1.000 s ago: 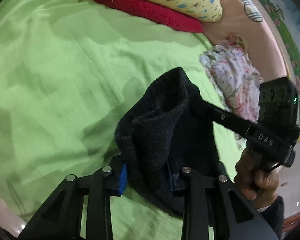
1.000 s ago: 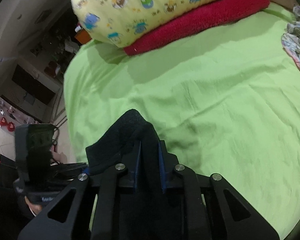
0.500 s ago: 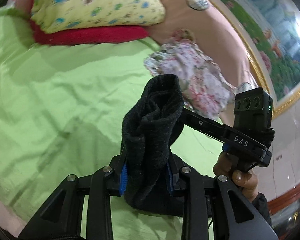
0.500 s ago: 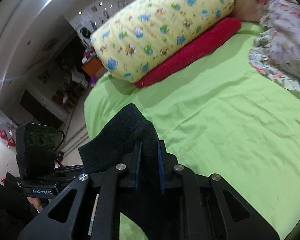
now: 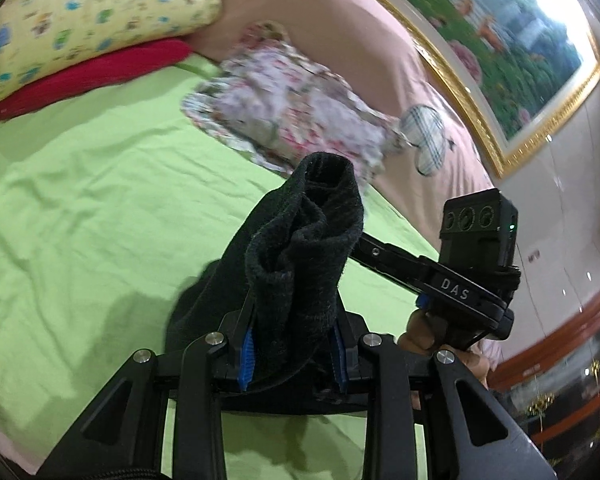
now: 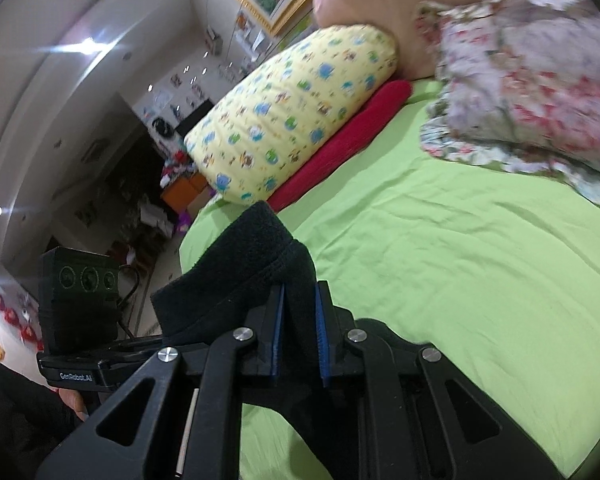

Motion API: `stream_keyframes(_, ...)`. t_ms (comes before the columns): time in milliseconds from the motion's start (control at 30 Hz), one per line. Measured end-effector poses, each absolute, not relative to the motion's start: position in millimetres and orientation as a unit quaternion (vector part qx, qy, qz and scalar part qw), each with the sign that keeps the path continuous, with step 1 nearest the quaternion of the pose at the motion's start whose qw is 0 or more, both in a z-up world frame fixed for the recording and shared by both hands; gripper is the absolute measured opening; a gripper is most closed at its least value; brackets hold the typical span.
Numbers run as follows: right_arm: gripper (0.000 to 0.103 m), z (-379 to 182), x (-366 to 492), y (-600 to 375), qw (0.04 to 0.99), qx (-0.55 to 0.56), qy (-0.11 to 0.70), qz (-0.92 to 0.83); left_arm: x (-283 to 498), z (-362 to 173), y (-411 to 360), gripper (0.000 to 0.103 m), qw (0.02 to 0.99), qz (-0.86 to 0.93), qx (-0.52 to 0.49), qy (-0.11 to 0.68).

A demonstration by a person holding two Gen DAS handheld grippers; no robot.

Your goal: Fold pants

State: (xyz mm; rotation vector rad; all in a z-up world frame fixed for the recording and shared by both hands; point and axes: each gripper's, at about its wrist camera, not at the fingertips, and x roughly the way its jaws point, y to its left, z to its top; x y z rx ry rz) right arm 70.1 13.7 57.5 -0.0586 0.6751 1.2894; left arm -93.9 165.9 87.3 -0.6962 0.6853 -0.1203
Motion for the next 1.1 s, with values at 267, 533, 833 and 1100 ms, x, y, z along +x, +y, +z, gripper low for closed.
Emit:
stream_keyframes(267,0.015,53,84,-60,0.766,0.037,0.294,0.57,-63,98,96,0.029,0.884,-0.103,-0.296,0.347)
stream_keyframes(533,0.015,43,89,-119,0.779,0.077,0.283,0.554,-45,93,36,0.029,0.877,-0.141,-0.268,0.373)
stream_keyframes(833,0.015,12,105,-164,0.787,0.115,0.295,0.529,-24,63,-9,0.029,0.865,-0.161,-0.242,0.409)
stream_keyframes(1100,0.008,-13,113,-187,0.795,0.138,0.305,0.506,-9,36,-38,0.029,0.856,-0.164,-0.223,0.437)
